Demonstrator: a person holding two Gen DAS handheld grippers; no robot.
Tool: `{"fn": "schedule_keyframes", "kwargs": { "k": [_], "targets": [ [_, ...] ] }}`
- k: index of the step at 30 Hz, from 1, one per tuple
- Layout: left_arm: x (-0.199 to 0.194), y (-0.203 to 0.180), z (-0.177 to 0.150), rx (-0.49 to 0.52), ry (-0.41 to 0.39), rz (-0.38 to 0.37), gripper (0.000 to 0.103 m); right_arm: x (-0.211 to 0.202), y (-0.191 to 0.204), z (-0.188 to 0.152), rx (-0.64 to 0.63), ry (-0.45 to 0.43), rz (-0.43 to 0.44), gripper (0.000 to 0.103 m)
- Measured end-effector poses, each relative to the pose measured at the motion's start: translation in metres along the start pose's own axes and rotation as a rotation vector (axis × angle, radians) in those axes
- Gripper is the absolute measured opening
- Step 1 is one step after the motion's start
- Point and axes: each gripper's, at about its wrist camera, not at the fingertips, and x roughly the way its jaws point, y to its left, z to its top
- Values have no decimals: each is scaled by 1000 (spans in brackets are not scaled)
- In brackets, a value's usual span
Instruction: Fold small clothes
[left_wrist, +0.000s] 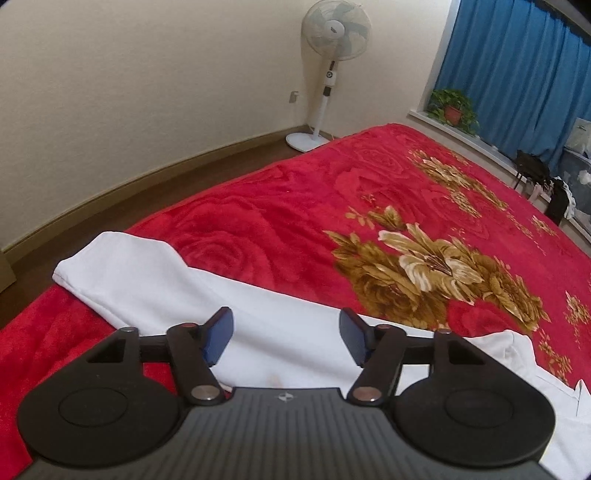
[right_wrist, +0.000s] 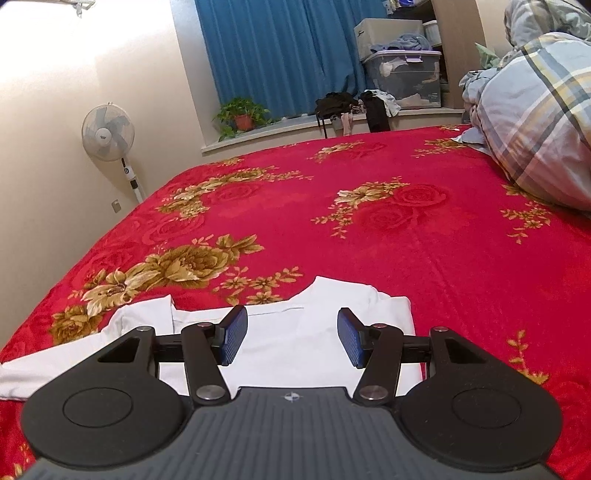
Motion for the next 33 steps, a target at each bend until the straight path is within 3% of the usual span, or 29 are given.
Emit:
{"fn": "schedule_keyframes", "kwargs": {
  "k": [7, 11, 16, 21, 26, 30, 33],
  "targets": [
    [11, 12, 0, -16, 42, -3, 52, 5, 8, -2, -61, 18, -22, 56],
    [19, 31, 4, -95, 72, -20, 48, 7, 10, -4, -79, 28, -41, 55],
    [32, 72, 11, -255, 114, -10, 48, 9, 9, -5, -79, 34, -29, 32],
    [51, 108, 5, -383, 189, 38, 48, 14, 9, -5, -75, 50, -29, 32],
    [58, 136, 3, -461, 199, 94, 48, 18, 12, -7, -66, 67, -19, 32],
    [61, 151, 1, -526, 197, 88, 48, 21, 18, -9, -77, 72, -24, 32],
    [60, 154, 1, -524, 186, 102, 37, 23, 20, -10, -76, 78, -25, 32]
  ]
}}
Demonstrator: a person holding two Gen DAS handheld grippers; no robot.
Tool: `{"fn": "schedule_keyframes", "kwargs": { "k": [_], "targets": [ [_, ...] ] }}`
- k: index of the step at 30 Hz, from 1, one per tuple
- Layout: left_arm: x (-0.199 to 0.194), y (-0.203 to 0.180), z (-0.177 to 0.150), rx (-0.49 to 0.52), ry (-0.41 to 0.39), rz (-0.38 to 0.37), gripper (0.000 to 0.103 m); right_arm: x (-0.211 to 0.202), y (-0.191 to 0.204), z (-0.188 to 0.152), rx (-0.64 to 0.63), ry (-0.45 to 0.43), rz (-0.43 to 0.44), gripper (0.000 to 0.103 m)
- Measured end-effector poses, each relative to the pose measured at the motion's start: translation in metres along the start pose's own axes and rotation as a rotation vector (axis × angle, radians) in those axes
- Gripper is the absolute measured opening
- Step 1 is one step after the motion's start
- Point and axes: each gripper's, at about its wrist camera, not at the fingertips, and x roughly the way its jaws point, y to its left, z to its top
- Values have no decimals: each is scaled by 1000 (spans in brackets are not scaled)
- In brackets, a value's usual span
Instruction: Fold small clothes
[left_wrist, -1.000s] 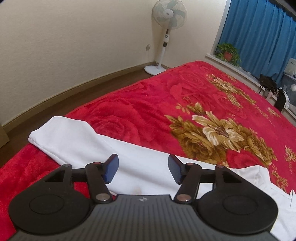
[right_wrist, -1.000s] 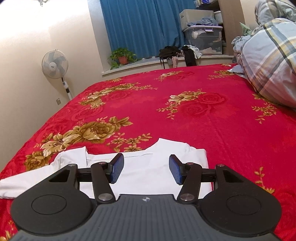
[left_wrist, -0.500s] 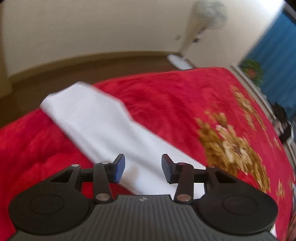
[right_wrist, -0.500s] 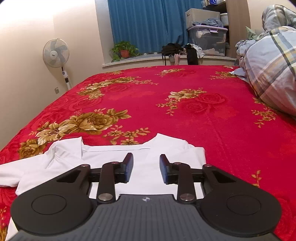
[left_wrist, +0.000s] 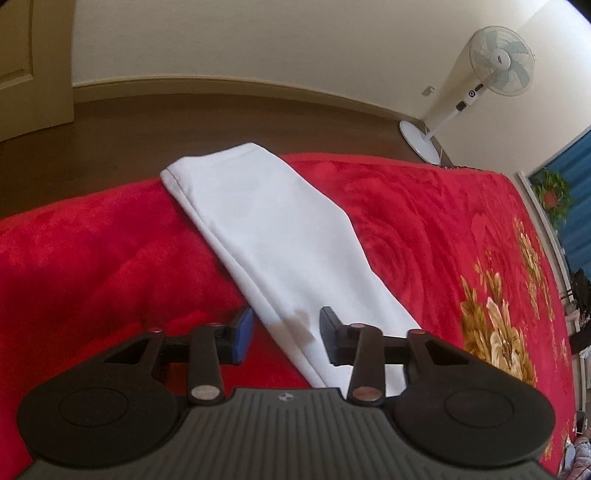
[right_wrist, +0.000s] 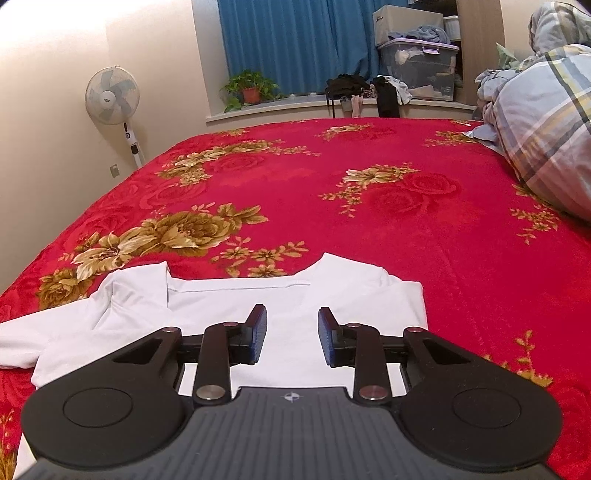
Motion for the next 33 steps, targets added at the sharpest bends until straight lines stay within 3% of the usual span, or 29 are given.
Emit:
{"fn": "schedule_keyframes", "kwargs": {
  "k": [4, 7, 11, 13, 16, 20, 23, 25, 27, 29, 33],
  "targets": [
    [-1, 0, 0, 0, -15, 13, 15, 0, 2, -1, -11, 2, 0, 32],
    [-3, -4, 0, 10, -39, 21, 4, 1, 1, -1, -11, 7, -8, 32],
    [-25, -32, -9, 113, -148, 26, 3, 1, -2, -1, -2, 11, -20, 32],
    [-44, -58, -20, 198, -209, -31, 3, 3, -3, -1, -3, 16, -26, 32],
    [-79, -103, -50, 336, -280, -175, 3, 5, -4, -4, 10, 33, -16, 31],
    [-139, -165, -120, 534, -292, -541, 3, 9, -6, -7, 50, 64, 19, 29],
    [-167, -202, -182, 720, -111, -854, 7, 13, -10, -10, 88, 82, 36, 29],
    [-169, -221, -221, 872, 64, -963, 13, 16, -16, -13, 135, 100, 48, 29],
    [-166, -227, -244, 970, 87, -930, 14, 19, -24, -15, 194, 122, 55, 30],
    [-152, -228, -249, 1014, 88, -851, 15, 22, -32, -17, 252, 145, 65, 31],
    [-115, -222, -231, 974, 92, -569, 15, 30, -45, -24, 368, 197, 88, 32]
  ]
}}
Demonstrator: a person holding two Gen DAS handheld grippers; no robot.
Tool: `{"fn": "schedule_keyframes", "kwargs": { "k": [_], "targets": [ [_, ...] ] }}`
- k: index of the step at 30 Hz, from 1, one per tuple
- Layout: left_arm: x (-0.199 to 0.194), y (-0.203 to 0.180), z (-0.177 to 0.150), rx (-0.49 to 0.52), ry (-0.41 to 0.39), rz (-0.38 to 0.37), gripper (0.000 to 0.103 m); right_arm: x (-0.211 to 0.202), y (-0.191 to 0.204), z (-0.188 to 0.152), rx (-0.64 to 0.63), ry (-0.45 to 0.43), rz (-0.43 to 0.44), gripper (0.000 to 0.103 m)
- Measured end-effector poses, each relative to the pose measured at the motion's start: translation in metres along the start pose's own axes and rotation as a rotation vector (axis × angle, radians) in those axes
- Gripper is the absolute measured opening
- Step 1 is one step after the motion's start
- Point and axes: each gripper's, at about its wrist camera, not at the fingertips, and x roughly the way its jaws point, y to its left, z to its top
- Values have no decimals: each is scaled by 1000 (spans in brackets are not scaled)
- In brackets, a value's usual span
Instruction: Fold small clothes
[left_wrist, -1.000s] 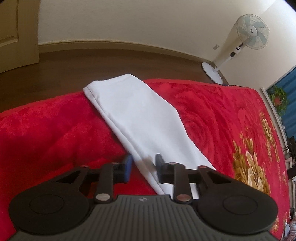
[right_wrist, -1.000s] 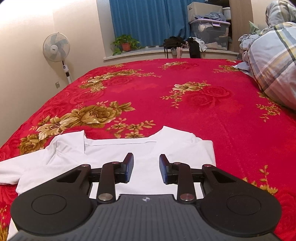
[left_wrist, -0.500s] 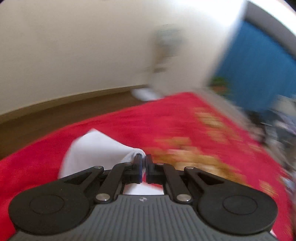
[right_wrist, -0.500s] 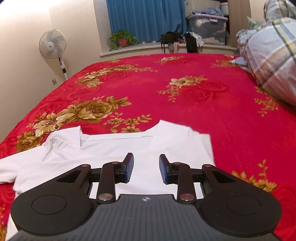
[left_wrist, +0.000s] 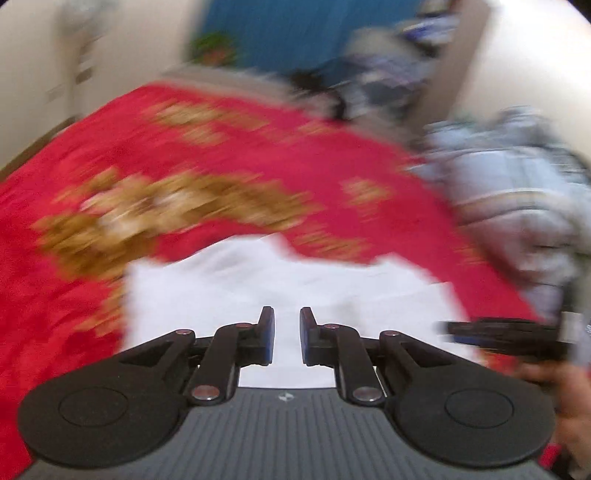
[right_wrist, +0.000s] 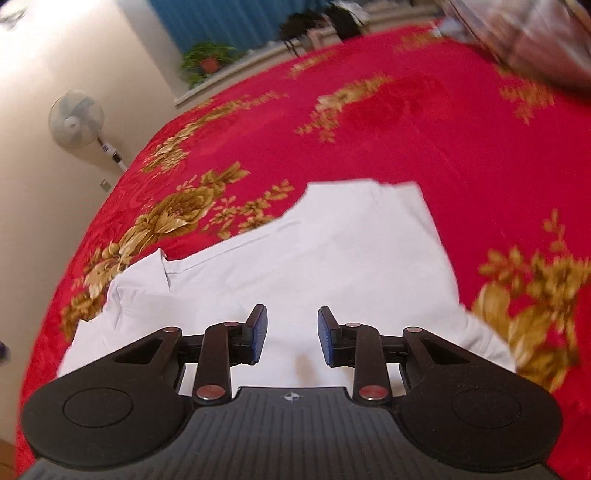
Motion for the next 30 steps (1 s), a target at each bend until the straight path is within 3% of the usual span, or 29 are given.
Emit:
{"fn": "schedule_keyframes", "kwargs": {
  "k": [2, 5, 9, 11, 16, 17, 19, 21, 24, 26, 27, 29, 30],
  "targets": [
    [7, 18, -1, -29, 33, 111, 15, 6, -3, -3, 43, 31, 21, 34],
    [11, 40, 5, -52, 40, 160, 15, 16, 3, -13, 70, 76, 78, 34],
    [3, 52, 5, -55, 34, 166, 15, 23, 30, -25, 1, 99, 187, 34],
    [7, 52, 7, -51, 34, 167, 15, 27, 45, -30, -44, 106, 221, 40],
    [9, 45, 3, -38, 42, 183, 15, 45, 68, -40, -165, 117, 170, 40],
    [10, 48, 3, -45, 44, 185, 15, 47, 71, -42, -186, 116, 153, 36],
    [11, 51, 2, -55, 46, 185, 15, 49, 75, -40, -219, 96, 148, 7],
    [10, 53, 3, -60, 38, 187, 15, 37, 74, -30, -209, 15, 153, 6],
    [11, 55, 5, -64, 29, 176, 15, -13, 69, -3, -136, -226, 212, 4],
    [11, 54, 6, -59, 24, 169, 15, -49, 60, 6, -109, -406, 203, 4],
    [11, 53, 6, -56, 23, 165, 15, -57, 52, 7, -84, -452, 177, 4],
    [14, 51, 5, -47, 31, 163, 15, -57, 32, 5, -3, -445, 48, 4],
    [16, 50, 4, -41, 37, 163, 15, -45, 19, 5, 40, -377, -43, 4]
  ]
}}
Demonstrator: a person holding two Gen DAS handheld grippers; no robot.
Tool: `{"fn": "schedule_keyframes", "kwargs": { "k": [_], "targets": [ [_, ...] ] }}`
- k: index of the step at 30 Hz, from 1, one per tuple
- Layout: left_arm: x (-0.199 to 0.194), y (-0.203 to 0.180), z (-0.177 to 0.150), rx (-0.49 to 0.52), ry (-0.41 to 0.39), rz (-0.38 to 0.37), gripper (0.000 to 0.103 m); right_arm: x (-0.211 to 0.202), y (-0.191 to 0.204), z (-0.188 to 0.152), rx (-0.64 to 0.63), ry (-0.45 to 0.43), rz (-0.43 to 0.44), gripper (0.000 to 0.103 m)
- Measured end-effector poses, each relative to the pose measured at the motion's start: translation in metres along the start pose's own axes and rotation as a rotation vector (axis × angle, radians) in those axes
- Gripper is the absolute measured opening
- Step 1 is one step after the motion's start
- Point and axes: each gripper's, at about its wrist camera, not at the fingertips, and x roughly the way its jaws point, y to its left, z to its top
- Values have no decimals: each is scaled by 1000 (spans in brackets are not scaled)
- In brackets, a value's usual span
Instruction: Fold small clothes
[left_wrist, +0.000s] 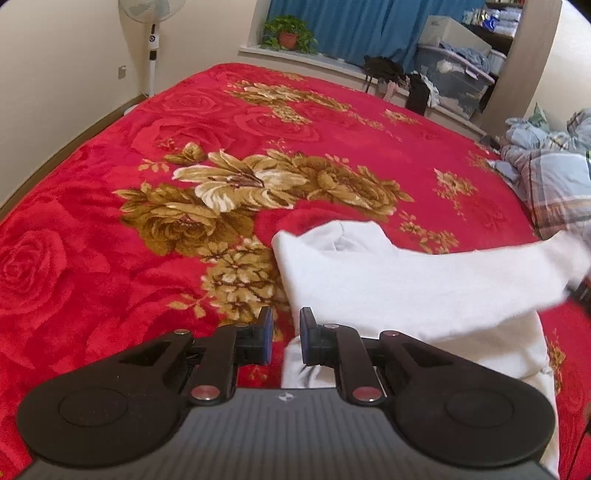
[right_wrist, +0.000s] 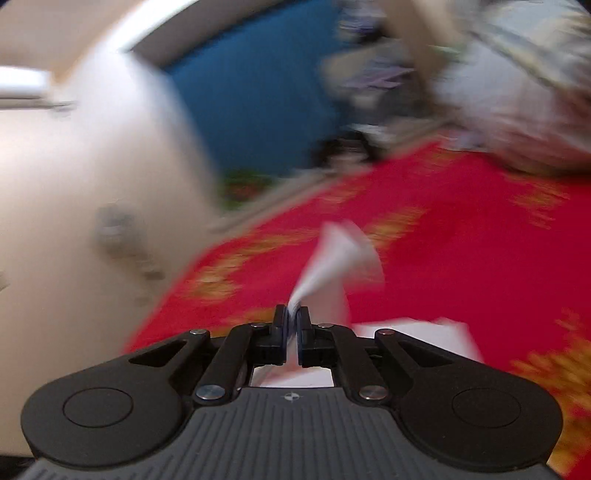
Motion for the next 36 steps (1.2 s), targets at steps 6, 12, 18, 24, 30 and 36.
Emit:
{"fn": "schedule_keyframes", "kwargs": {
  "k": [6, 12, 18, 24, 30, 36],
  "targets": [
    [10, -5, -5, 9, 25, -20, 20, 48, -80, -18, 289, 293, -162, 9],
    [21, 0, -5, -85, 41, -100, 32, 42, -102, -4, 369, 248, -165, 26],
    [35, 13, -5, -214, 62, -148, 32, 46, -104, -4, 382, 244, -153, 7],
    [54, 13, -13, -271, 122, -193, 32, 27, -81, 13, 298, 155, -37, 5],
    [32, 14, -13, -215, 55, -110, 12, 33, -88, 14, 338, 170, -52, 4],
    [48, 22, -29, -227, 215, -17, 21, 31, -98, 7, 346, 213, -167, 2]
  ]
}}
